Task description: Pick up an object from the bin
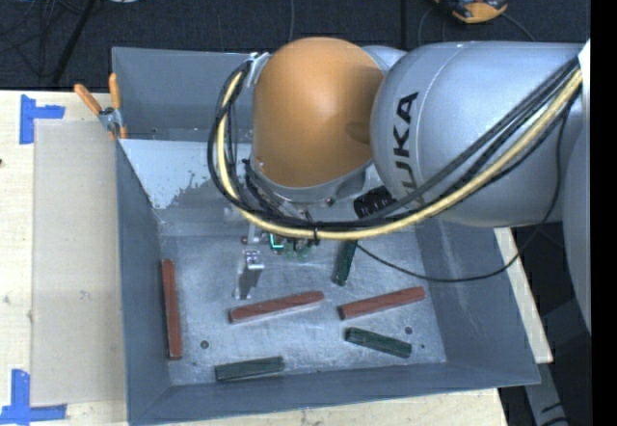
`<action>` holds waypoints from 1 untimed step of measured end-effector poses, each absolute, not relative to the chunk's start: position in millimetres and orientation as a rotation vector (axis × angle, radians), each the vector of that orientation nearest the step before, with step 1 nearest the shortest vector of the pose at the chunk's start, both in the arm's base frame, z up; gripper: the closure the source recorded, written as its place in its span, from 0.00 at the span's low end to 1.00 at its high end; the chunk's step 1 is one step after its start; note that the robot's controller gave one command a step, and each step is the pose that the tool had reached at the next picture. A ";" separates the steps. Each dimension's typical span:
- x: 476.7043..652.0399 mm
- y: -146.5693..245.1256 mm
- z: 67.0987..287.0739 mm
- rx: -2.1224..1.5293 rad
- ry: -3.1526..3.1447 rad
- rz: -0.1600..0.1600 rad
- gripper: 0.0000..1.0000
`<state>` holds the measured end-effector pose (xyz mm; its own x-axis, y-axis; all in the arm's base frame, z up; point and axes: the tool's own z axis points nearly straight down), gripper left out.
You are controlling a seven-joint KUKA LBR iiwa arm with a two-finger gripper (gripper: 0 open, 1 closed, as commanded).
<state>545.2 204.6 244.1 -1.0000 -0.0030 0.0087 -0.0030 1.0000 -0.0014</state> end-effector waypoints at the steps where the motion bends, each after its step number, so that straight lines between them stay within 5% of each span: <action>1: 546.9 203.6 248.6 -0.001 -3.140 0.000 0.00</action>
Offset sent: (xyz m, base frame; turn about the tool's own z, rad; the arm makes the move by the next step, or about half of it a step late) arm -0.0545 -0.0407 -0.1293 -0.1112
